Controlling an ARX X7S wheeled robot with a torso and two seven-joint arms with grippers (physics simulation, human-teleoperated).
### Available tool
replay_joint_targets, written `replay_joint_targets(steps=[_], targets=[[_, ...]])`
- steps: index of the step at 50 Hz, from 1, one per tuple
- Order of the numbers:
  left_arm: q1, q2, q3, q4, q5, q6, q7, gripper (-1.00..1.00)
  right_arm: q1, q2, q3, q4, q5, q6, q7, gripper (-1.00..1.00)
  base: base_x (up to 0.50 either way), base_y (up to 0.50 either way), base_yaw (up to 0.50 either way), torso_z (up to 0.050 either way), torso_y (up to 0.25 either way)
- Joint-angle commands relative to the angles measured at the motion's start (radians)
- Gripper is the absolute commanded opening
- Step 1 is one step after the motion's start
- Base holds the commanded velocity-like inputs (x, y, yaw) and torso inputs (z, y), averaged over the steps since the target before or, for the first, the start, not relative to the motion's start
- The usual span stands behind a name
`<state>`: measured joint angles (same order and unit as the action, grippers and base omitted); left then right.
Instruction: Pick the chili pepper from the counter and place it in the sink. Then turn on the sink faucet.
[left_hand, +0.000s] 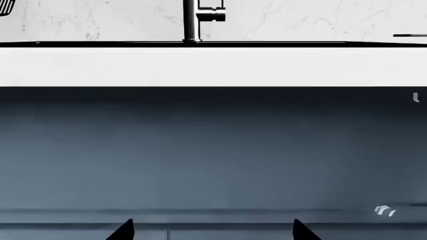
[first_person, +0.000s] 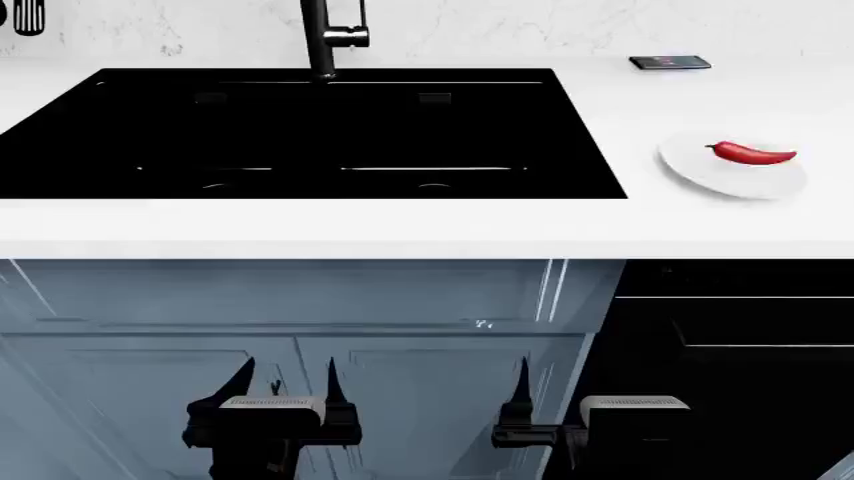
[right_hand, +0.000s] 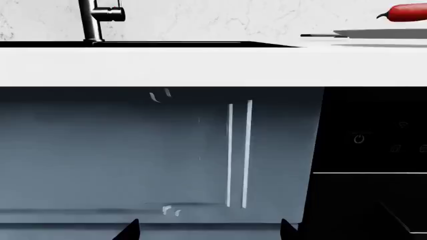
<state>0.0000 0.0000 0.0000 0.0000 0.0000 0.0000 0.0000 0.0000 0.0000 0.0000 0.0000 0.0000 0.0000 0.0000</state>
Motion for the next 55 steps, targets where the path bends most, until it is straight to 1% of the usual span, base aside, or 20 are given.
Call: replay_joint_targets(steps=[1,17,18,19,24,27,28,30,31,33,34,36,37,39,43,45,47,49,52,55], targets=[[0.001,-0.016,0.016,0.007,-0.017,-0.006,-0.019,1.00,-0.001,0.015,-0.023,-0.001,0.009,0.003,0.023,1.00,0.00,0.00,0.00,0.000,0.000],[0.002,-0.059,0.071,-0.017,-0.037,0.017,-0.072,1.00,0.000,0.055,-0.069,-0.004,0.041,0.007,0.076,1.00,0.00,0.00,0.00,0.000,0.000],[-0.012,-0.114,0.541,-1.136,0.008,1.047,-0.515,1.00,0.077,0.000,-0.408,1.193,0.268,-1.047,0.240,1.00,0.00,0.00,0.00,0.000,0.000],[0.006,-0.011,0.015,-0.014,0.009,0.011,-0.017,1.00,-0.004,0.009,-0.017,-0.010,-0.008,0.011,0.025,1.00,0.00,0.00,0.00,0.000,0.000],[-0.019,-0.024,0.043,-0.029,-0.013,-0.035,-0.064,1.00,0.010,0.032,-0.034,0.041,0.022,-0.015,0.044,1.00,0.00,0.00,0.00,0.000,0.000],[-0.041,-0.014,0.058,-0.040,0.097,-0.087,-0.236,1.00,0.004,0.037,-0.037,0.015,0.033,-0.008,0.061,1.00,0.00,0.00,0.00,0.000,0.000],[-0.029,-0.028,0.072,0.002,0.056,-0.126,-0.181,1.00,0.001,0.039,-0.040,-0.003,0.034,0.002,0.066,1.00,0.00,0.00,0.00,0.000,0.000],[0.003,-0.046,0.083,0.042,0.043,-0.044,-0.171,1.00,-0.008,0.043,-0.044,-0.059,0.034,0.044,0.079,1.00,0.00,0.00,0.00,0.000,0.000],[0.027,-0.048,0.078,0.177,-0.001,-0.194,-0.143,1.00,-0.017,0.051,-0.050,-0.160,0.042,0.106,0.074,1.00,0.00,0.00,0.00,0.000,0.000],[0.063,-0.060,0.094,0.279,0.008,-0.265,-0.144,1.00,-0.023,0.059,-0.058,-0.257,0.034,0.189,0.086,1.00,0.00,0.00,0.00,0.000,0.000],[0.083,-0.069,0.103,0.386,0.011,-0.340,-0.139,1.00,-0.016,0.077,-0.081,-0.362,-0.020,0.303,0.101,1.00,0.00,0.00,0.00,0.000,0.000],[0.049,-0.074,0.094,0.535,-0.004,-0.495,-0.134,1.00,0.011,0.086,-0.075,-0.517,-0.015,0.455,0.095,1.00,0.00,0.00,0.00,0.000,0.000],[0.001,-0.071,0.077,0.615,-0.024,-0.615,-0.131,1.00,0.053,0.094,-0.075,-0.646,-0.017,0.605,0.088,1.00,0.00,0.00,0.00,0.000,0.000],[-0.092,-0.073,0.069,0.725,-0.040,-0.805,-0.131,1.00,0.108,0.101,-0.079,-0.740,-0.018,0.755,0.082,1.00,0.00,0.00,0.00,0.000,0.000],[-0.241,-0.074,0.059,0.828,-0.072,-1.037,-0.120,1.00,0.228,0.105,-0.069,-0.865,-0.007,0.996,0.074,1.00,0.00,0.00,0.00,0.000,0.000],[-0.330,-0.045,-0.008,0.881,-0.145,-1.178,-0.072,1.00,0.304,0.101,-0.061,-0.917,0.007,1.120,0.062,1.00,0.00,0.00,0.00,0.000,0.000],[-0.448,-0.033,-0.045,0.900,-0.170,-1.347,-0.074,1.00,0.400,0.106,-0.073,-0.974,0.011,1.258,0.058,1.00,0.00,0.00,0.00,0.045,0.000],[-0.521,-0.044,-0.040,0.915,-0.173,-1.422,-0.085,1.00,0.532,0.097,-0.059,-1.045,0.029,1.435,0.043,1.00,0.00,0.00,0.00,0.050,0.000],[-0.614,-0.036,-0.060,0.927,-0.192,-1.536,-0.082,1.00,0.628,0.112,-0.053,-1.040,0.042,1.528,0.033,1.00,0.00,0.00,0.00,0.050,0.000],[-0.657,-0.032,-0.072,0.915,-0.208,-1.569,-0.098,1.00,0.680,0.127,-0.053,-1.041,0.047,1.563,0.036,1.00,0.00,0.00,0.00,0.050,0.000]])
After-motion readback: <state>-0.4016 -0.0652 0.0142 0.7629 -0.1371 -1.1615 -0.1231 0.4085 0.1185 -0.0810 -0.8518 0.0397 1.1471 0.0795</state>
